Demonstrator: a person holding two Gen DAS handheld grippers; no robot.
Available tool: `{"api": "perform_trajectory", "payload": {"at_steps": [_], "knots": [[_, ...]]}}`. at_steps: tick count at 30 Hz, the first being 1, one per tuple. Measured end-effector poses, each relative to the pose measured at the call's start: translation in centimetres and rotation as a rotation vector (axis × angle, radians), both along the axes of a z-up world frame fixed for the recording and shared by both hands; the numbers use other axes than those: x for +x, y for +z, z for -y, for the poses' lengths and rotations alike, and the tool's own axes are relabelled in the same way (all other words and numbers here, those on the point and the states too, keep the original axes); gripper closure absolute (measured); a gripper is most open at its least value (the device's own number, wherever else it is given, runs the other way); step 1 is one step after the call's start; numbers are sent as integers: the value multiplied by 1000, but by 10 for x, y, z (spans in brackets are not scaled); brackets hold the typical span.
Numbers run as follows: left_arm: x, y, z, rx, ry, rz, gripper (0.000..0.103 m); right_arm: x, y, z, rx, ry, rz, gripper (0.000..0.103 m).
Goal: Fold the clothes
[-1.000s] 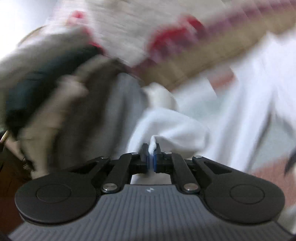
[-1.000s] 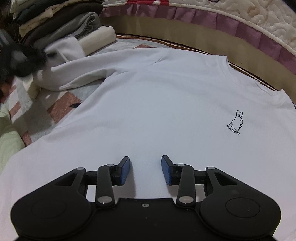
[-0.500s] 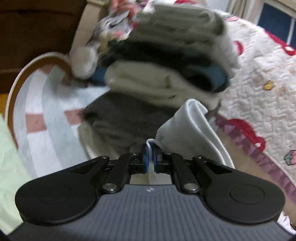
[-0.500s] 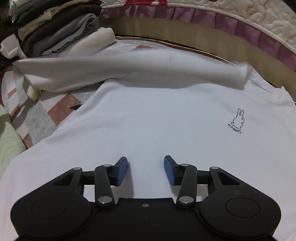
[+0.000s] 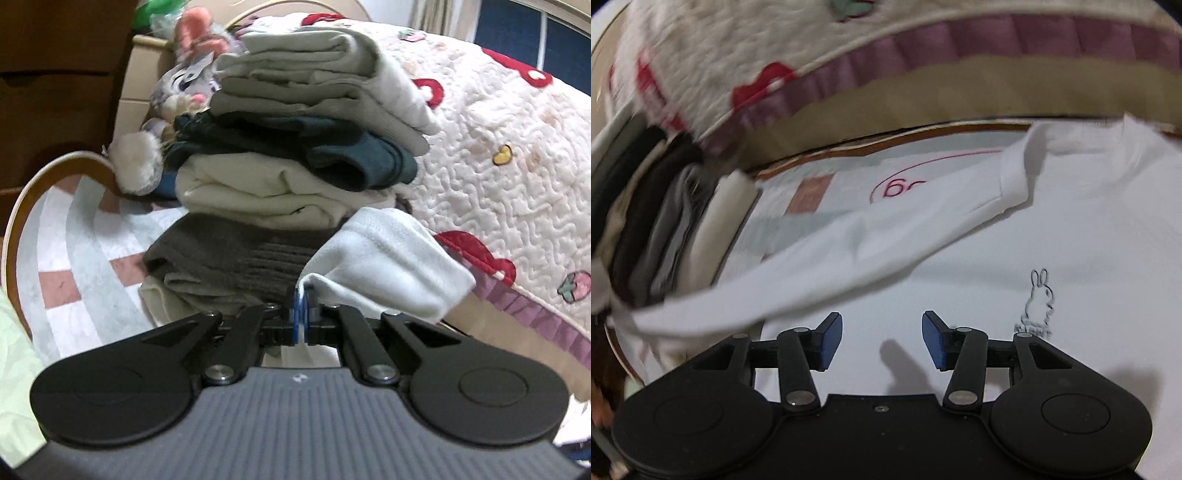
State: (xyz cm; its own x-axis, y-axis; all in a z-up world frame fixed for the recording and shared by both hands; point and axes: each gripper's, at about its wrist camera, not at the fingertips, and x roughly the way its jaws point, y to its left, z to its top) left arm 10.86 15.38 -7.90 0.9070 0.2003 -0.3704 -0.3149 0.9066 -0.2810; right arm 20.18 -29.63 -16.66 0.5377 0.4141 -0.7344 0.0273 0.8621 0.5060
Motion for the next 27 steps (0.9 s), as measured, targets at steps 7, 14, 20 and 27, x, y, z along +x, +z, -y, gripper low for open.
{"api": "perform_trajectory", "payload": {"at_steps": [7, 14, 20, 27], "knots": [[2, -3, 19, 111, -38, 38, 101, 24, -26, -35, -57, 5, 72, 49], [24, 22, 35, 216, -111, 184, 101, 96, -28, -54, -215, 51, 201, 71], [35, 18, 30, 305, -104, 212, 101, 152, -9, -65, -234, 14, 217, 94], [44, 7, 18, 251, -115, 178, 101, 194, -15, -76, -215, 14, 68, 78]]}}
